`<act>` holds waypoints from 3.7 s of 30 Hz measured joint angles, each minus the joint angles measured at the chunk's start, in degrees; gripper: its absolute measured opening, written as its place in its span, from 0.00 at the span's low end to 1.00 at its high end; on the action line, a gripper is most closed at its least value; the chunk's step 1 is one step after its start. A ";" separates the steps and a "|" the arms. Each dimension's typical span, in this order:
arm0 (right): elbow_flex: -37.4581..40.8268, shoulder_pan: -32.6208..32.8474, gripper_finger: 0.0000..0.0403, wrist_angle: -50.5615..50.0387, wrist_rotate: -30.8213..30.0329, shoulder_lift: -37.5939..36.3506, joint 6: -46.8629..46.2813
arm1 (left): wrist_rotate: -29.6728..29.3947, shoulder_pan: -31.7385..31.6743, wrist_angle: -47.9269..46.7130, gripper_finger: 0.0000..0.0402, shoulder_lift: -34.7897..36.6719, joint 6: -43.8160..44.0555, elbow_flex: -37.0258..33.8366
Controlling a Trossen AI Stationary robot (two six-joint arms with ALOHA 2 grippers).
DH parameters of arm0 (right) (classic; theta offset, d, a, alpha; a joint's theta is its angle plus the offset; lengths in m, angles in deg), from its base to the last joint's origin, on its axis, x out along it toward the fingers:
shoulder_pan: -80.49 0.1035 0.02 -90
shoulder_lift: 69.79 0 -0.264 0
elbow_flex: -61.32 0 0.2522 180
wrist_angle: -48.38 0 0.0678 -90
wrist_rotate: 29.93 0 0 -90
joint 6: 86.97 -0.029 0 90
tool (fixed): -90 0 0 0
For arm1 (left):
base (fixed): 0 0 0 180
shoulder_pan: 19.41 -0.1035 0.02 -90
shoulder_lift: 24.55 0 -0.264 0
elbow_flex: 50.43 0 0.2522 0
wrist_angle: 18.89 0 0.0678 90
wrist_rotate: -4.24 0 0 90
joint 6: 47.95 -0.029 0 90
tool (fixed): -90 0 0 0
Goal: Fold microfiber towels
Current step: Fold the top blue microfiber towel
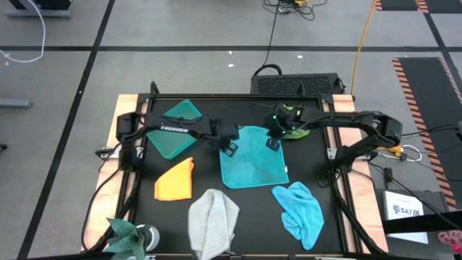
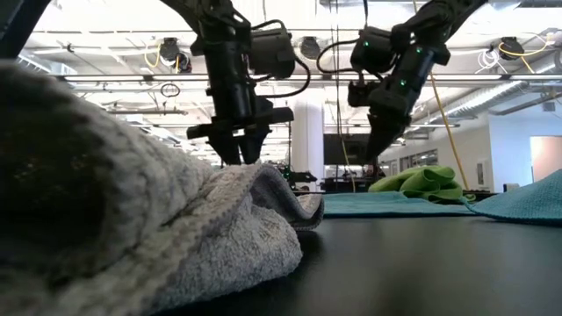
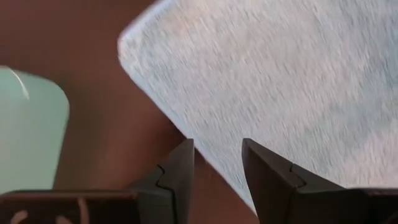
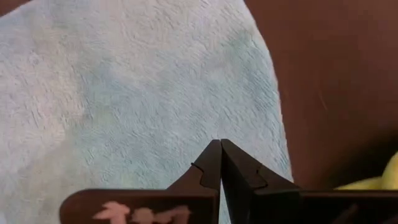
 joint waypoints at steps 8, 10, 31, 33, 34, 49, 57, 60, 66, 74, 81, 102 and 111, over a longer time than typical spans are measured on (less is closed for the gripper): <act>-0.02 -0.58 0.00 -1.81 0.06 -0.04 0.50 | 3.21 -5.84 2.16 0.34 0.00 -7.39 0.00; -0.02 -0.58 0.00 -1.87 0.07 -0.04 0.48 | 3.17 -7.03 2.16 0.35 0.00 -9.38 0.00; -0.07 -0.56 0.00 -1.76 -0.04 -0.06 -2.99 | 5.97 -11.81 7.24 0.48 -0.04 -17.28 0.00; -0.07 -0.56 0.00 -1.75 -0.08 -0.06 -3.17 | 5.99 -11.86 7.33 0.47 -0.82 -17.64 0.08; -0.07 -0.56 0.00 -1.74 -0.09 -0.06 -3.17 | 6.15 -11.93 7.22 0.47 -1.40 -17.68 0.09; -0.13 -0.56 0.00 -1.76 -0.15 -0.08 -3.17 | 7.51 -12.17 6.76 0.46 -4.87 -19.10 0.02; -0.13 -0.58 0.00 -1.74 -0.15 -0.08 -3.17 | 7.25 -12.18 7.19 0.46 -4.85 -24.68 1.11; -0.13 -0.59 0.00 -1.74 -0.14 -0.08 -3.17 | 5.90 -12.17 6.40 0.46 -4.85 -27.23 1.09; -0.13 -0.60 0.00 -1.42 -0.13 -0.08 -3.57 | 5.62 -12.75 3.69 0.46 -4.85 -28.14 1.09; -0.13 -0.60 0.00 -0.01 -0.13 -0.10 -4.33 | 6.46 -13.30 3.64 0.46 -5.38 -28.95 1.09; -0.13 -0.60 0.00 -0.09 -0.13 -0.10 -4.66 | 8.15 -12.63 3.41 0.46 -7.74 -28.72 1.28; -0.13 -0.60 0.00 -0.42 -0.13 -0.13 -4.46 | 8.74 -12.86 3.50 0.14 -7.36 -27.07 1.04; -0.13 -0.60 0.00 -0.80 -0.15 -0.13 -4.39 | 7.48 -12.74 3.82 0.02 -3.30 -28.13 0.87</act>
